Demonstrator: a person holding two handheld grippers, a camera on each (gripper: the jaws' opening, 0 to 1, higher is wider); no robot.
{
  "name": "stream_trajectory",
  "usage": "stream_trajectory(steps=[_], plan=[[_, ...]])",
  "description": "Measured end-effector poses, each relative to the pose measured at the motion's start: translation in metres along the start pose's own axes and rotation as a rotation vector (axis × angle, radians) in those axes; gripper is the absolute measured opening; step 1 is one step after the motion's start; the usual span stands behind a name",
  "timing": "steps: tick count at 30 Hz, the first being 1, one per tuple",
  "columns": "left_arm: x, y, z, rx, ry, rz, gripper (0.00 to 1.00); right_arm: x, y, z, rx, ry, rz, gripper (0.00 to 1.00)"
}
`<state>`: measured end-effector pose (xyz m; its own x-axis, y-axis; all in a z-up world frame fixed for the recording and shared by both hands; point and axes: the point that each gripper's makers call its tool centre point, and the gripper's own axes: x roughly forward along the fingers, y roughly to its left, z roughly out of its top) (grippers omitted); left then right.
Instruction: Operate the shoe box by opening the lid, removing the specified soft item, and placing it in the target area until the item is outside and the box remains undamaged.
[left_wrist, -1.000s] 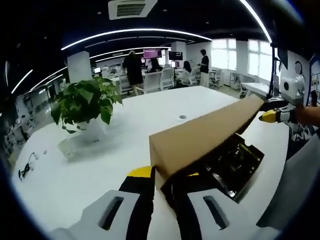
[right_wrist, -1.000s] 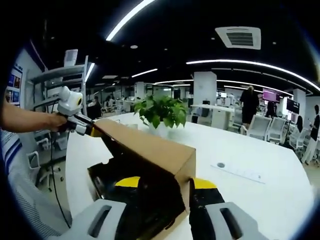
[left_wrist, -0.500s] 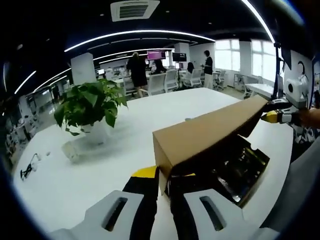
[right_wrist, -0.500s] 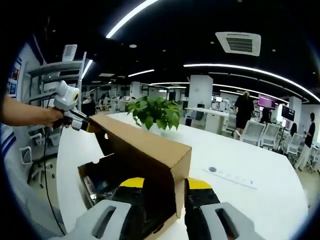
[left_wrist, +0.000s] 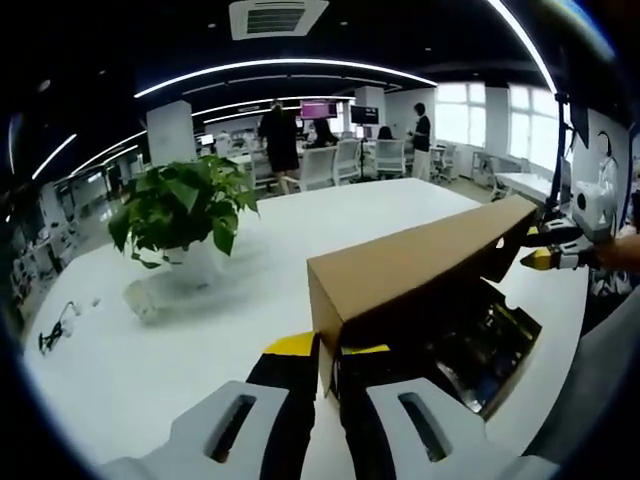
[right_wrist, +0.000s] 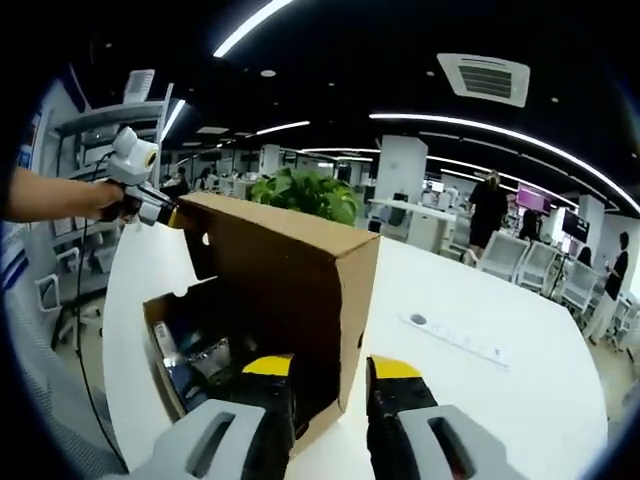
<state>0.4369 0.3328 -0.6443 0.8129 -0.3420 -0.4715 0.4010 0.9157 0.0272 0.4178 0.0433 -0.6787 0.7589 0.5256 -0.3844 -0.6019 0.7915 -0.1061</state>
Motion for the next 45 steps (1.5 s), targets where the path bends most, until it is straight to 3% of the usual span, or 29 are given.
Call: stream_trajectory(steps=[6,26,45], plan=[[0.004,0.002,0.003,-0.004,-0.003,0.002,0.03,0.002,-0.007,-0.016,-0.019,0.033,-0.027,0.16],[0.017,0.008,0.011,-0.008,-0.005,-0.001,0.03,0.026,-0.012,-0.04,-0.031,0.106,-0.052,0.03],[0.028,0.012,0.017,0.003,0.002,-0.007,0.03,0.042,-0.016,-0.04,-0.04,0.128,-0.052,0.0]])
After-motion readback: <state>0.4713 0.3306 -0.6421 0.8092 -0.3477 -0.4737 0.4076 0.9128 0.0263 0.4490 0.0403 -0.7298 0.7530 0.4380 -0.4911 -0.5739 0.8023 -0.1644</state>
